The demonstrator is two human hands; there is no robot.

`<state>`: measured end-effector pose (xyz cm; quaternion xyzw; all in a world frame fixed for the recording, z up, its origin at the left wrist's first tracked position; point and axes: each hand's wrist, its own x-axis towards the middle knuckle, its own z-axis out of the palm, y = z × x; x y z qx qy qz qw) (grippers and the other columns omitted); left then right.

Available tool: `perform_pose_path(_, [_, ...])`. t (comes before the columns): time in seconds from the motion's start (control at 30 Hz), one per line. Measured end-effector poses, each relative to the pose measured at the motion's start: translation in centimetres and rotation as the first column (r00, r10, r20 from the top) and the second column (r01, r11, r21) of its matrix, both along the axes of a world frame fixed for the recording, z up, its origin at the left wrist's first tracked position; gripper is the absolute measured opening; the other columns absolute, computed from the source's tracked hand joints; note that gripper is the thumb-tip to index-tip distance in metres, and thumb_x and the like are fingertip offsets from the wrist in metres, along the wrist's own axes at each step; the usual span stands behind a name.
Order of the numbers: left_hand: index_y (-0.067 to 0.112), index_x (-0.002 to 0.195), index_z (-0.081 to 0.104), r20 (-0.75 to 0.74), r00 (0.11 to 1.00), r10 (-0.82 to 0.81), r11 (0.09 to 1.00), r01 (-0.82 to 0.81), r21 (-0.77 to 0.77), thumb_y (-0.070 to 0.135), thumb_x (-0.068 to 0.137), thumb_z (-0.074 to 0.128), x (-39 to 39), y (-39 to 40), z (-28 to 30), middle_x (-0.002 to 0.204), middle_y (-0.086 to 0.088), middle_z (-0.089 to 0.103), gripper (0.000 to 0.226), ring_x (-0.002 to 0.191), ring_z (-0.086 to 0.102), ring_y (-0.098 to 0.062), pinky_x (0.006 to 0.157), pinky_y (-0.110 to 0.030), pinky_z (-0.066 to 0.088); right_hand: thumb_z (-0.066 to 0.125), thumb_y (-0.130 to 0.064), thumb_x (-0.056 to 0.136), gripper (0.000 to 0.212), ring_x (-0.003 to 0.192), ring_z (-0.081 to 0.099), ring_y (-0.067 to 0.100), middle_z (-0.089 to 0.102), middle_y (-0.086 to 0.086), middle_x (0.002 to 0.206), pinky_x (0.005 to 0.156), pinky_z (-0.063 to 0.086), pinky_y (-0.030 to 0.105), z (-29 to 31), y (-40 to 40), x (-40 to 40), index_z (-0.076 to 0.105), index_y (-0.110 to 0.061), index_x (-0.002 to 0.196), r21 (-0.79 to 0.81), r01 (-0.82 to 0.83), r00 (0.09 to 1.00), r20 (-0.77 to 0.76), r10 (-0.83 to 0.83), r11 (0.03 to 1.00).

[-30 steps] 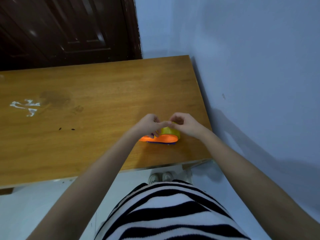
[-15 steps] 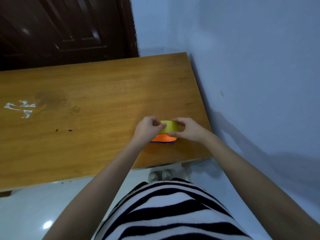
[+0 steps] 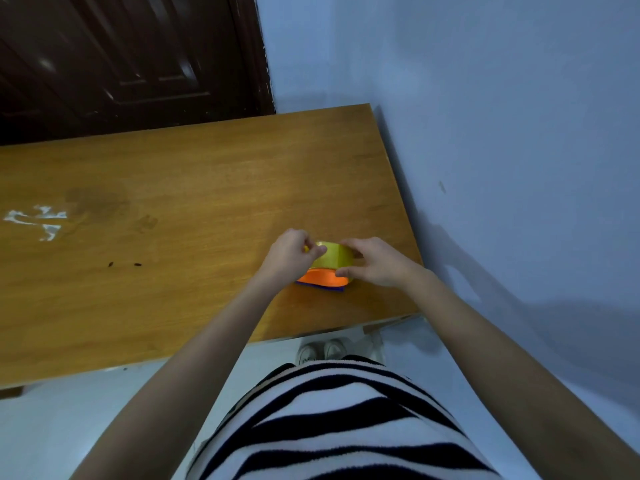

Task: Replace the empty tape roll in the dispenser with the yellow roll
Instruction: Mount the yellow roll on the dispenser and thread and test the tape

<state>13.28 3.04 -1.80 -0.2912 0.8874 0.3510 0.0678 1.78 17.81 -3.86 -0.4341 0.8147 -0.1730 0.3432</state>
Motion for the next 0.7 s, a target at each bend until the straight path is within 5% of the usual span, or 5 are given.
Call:
perform_pose_path(0.17, [0.008,0.088,0.059,-0.002,0.999,0.038,0.992,-0.037,0.118,0.029,0.091,0.061,0.4,-0.9,-0.1,0.093,-0.015,0.067,0.022,0.086,0.064,-0.029,0.077,-0.046,0.053,0.067,-0.044,0.083,0.07,0.121,0.054,0.022,0.056,0.008,0.134,0.097,0.046,0.034,0.5,-0.4,0.0,0.043,-0.013,0.141,-0.019,-0.053,0.997,-0.055,0.052,0.998])
perform_pose_path(0.3, [0.007,0.077,0.048,-0.062,0.949,0.31,0.896,-0.27,0.352,0.008,0.096,0.052,1.3,-1.6,-0.4,0.086,-0.018,0.06,0.02,0.071,0.069,-0.026,0.065,-0.033,0.06,0.069,-0.037,0.084,0.062,0.118,0.056,0.021,0.059,0.007,0.129,0.098,0.048,0.036,0.4,0.3,-0.3,0.047,-0.012,0.137,-0.033,-0.006,1.0,0.01,0.006,0.999])
perform_pose_path(0.47, [0.017,0.067,0.053,-0.121,0.955,0.271,0.929,-0.226,0.293,0.016,0.091,0.063,2.0,-2.7,-0.2,0.078,-0.009,0.062,0.026,0.067,0.055,-0.016,0.063,-0.025,0.044,0.069,-0.029,0.085,0.059,0.121,0.054,0.022,0.057,0.007,0.131,0.103,0.045,0.04,0.4,0.8,-0.1,0.046,-0.012,0.137,-0.037,0.057,0.996,0.068,-0.054,0.998])
perform_pose_path(0.7, [0.01,0.072,0.048,-0.04,0.94,0.339,0.868,-0.296,0.399,0.013,0.094,0.058,2.8,-3.4,-1.4,0.09,-0.023,0.063,0.024,0.072,0.065,-0.024,0.076,-0.043,0.059,0.065,-0.034,0.088,0.053,0.112,0.057,0.02,0.06,0.003,0.124,0.095,0.049,0.037,0.3,0.6,0.0,0.045,-0.017,0.134,-0.023,-0.013,1.0,0.008,0.013,1.0])
